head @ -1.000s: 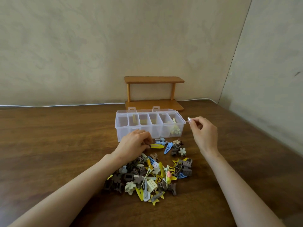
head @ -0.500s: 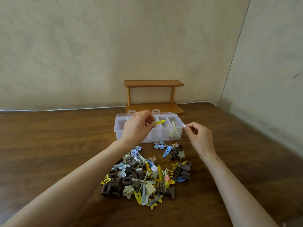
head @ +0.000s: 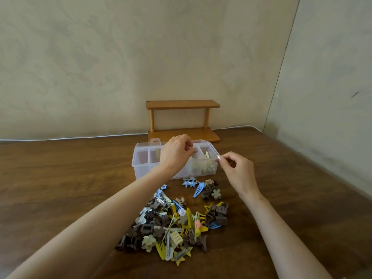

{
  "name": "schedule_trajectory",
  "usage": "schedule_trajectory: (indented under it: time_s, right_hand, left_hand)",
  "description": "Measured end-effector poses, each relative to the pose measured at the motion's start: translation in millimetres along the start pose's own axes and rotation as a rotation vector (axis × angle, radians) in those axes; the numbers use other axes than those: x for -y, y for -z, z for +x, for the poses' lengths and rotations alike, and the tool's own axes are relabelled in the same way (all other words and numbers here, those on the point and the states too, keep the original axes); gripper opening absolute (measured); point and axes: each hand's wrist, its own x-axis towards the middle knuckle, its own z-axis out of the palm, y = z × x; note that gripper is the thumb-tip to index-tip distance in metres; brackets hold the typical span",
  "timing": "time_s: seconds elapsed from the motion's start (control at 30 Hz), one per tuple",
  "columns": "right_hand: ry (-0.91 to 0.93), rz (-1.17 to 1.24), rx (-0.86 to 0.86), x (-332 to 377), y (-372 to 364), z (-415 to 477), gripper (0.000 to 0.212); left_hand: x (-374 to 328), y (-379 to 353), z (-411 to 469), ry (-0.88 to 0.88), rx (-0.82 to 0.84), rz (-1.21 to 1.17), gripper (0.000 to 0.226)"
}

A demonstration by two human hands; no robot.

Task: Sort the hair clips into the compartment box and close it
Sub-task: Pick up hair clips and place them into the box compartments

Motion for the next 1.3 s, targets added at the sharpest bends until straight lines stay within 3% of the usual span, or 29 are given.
schedule_trajectory:
  time_s: [0.2,0.5,0.77,1.03,1.3]
  right_hand:
    - [0.014,-0.023,0.035,4,-1,0,0.015]
    - [-0.002,-0.027,0.063,5,-1,-2,0.015]
    - [-0.009,-0.025,0.077,5,0,-3,0.016]
    - [-0.004,-0.020,0.073,6,0,-2,0.017]
    - [-0.008,-0.019,0.066,4,-1,-2,0.017]
  left_hand:
    - [2,18,-27,-0.118,0.017,-0.028,0.017]
    - [-6,9,-55,-0.187,0.480,0.085,0.037]
    - [-13,6,-46,-0.202,0.694,0.173,0.048]
    - [-13,6,-46,-0.217,0.649,0.170,0.039]
    - [-17,9,-45,-0.211,0.757,0.190,0.047]
